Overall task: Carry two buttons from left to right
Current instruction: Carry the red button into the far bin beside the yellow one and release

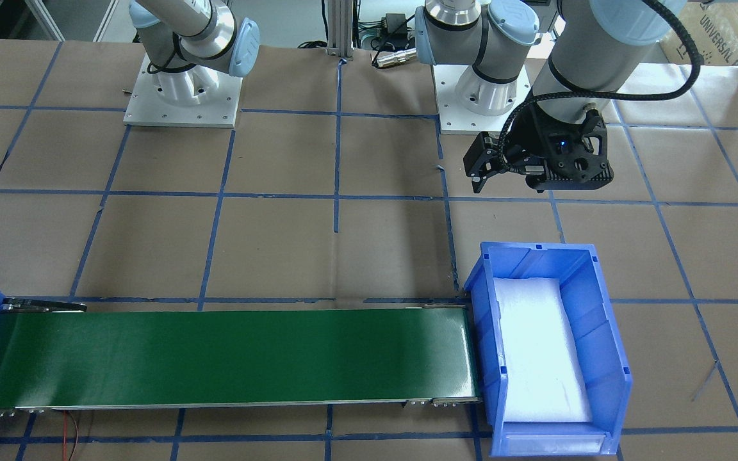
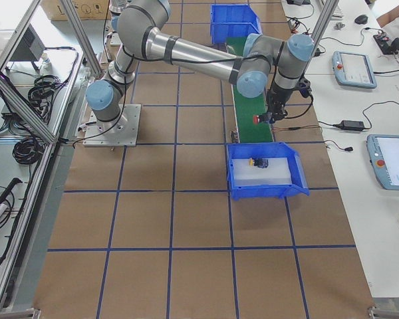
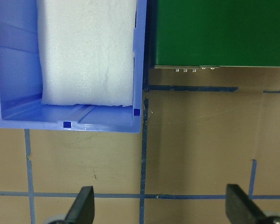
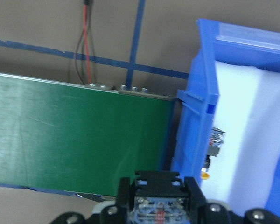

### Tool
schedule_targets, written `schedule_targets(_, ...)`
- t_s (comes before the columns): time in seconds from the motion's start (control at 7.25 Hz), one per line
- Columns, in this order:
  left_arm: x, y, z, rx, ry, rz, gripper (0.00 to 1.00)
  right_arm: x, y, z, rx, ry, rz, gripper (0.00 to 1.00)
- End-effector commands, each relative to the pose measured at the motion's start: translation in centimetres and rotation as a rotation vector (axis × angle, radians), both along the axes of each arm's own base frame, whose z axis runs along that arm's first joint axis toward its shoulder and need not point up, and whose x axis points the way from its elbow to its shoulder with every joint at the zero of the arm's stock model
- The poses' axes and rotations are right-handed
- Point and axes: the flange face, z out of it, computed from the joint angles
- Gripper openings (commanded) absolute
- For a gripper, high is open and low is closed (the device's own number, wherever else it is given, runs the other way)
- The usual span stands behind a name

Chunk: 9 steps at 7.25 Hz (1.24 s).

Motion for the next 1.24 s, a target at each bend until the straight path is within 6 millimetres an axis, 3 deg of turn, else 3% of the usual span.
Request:
schedule_targets(0.0,0.0,0.0,-0.1,0.001,0.0,0.0,1.0,-9.3,1.9,-1.1,0.008,-0.01,0.03,0.07)
schedule_targets(0.41,0.0,0.0,0.1,-0.002,0.0,0.0,1.0,-14.4,2.0,-4.7,0.0,-0.009,0.041,0.08)
schedule_targets(0.55,0.0,0.0,0.1,-0.002,0.0,-0.002,1.0,-14.8,2.0,-5.2,0.007,-0.01,0.036,0.08)
schedule_targets(0.83,0.0,0.1,0.1,-0.002,0.0,-0.002,1.0,-15.5,1.1,-8.7,0.026,-0.026,0.033,0.09)
schedule_targets(1.1,0.0,0.0,0.0,-0.002,0.0,0.0,1.0,-15.7,1.0,-10.0,0.041,-0.031,0.033,0.11)
